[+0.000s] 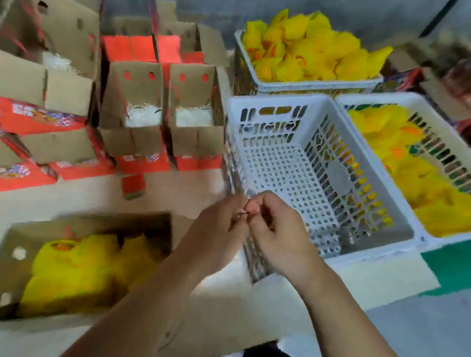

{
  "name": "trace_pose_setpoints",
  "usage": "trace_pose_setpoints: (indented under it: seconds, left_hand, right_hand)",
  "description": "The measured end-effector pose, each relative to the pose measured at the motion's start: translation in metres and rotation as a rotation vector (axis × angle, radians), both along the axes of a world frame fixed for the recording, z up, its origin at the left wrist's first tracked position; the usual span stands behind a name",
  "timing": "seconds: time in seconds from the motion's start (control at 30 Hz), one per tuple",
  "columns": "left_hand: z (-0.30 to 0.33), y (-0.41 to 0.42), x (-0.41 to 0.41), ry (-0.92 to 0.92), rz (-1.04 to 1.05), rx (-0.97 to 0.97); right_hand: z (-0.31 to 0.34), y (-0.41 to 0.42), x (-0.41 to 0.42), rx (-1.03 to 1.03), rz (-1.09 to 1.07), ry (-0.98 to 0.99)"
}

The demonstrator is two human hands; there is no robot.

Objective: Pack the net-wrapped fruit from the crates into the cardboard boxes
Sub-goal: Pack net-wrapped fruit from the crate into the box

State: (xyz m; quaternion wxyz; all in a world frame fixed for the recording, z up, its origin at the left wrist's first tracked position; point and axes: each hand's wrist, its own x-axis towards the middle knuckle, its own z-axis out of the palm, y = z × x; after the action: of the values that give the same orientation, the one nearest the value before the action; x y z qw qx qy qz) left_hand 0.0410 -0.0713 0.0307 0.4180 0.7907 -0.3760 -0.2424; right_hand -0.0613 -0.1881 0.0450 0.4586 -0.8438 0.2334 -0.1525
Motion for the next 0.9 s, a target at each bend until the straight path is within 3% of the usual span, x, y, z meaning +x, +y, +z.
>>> trace_pose_setpoints:
  seconds: [0.13, 0.3, 0.37, 0.5, 0.57, 0.67, 0.9]
  left_hand:
    - [0.002, -0.118, -0.048, 0.017, -0.045, -0.033]
    - [0.007, -0.267, -0.098, -0.09, -0.19, -0.126]
    - [0.008, -0.32, -0.108, -0.163, -0.215, -0.086]
    - [-0.001, -0.408, -0.106, -0.356, -0.396, 0.121]
    - [-0.011, -0.434, -0.104, -0.497, -0.456, 0.275]
    - [-0.023, -0.442, -0.105, -0.713, -0.354, 0.383]
    - [-0.031, -0.446, -0.102, -0.717, -0.304, 0.342]
  right_hand:
    - [-0.001, -0.11, -0.053, 0.077, -0.089, -0.03]
    - [-0.011, -0.266, -0.118, -0.053, -0.363, -0.028]
    - [-0.028, -0.331, -0.133, -0.133, -0.425, 0.134]
    - [-0.074, -0.43, -0.127, -0.233, -0.352, 0.57]
    - [-0.095, -0.456, -0.112, -0.36, -0.257, 0.695]
    - [-0.122, -0.476, -0.086, -0.498, -0.255, 0.726]
    - [-0.151, -0.492, -0.06, -0.666, -0.29, 0.732]
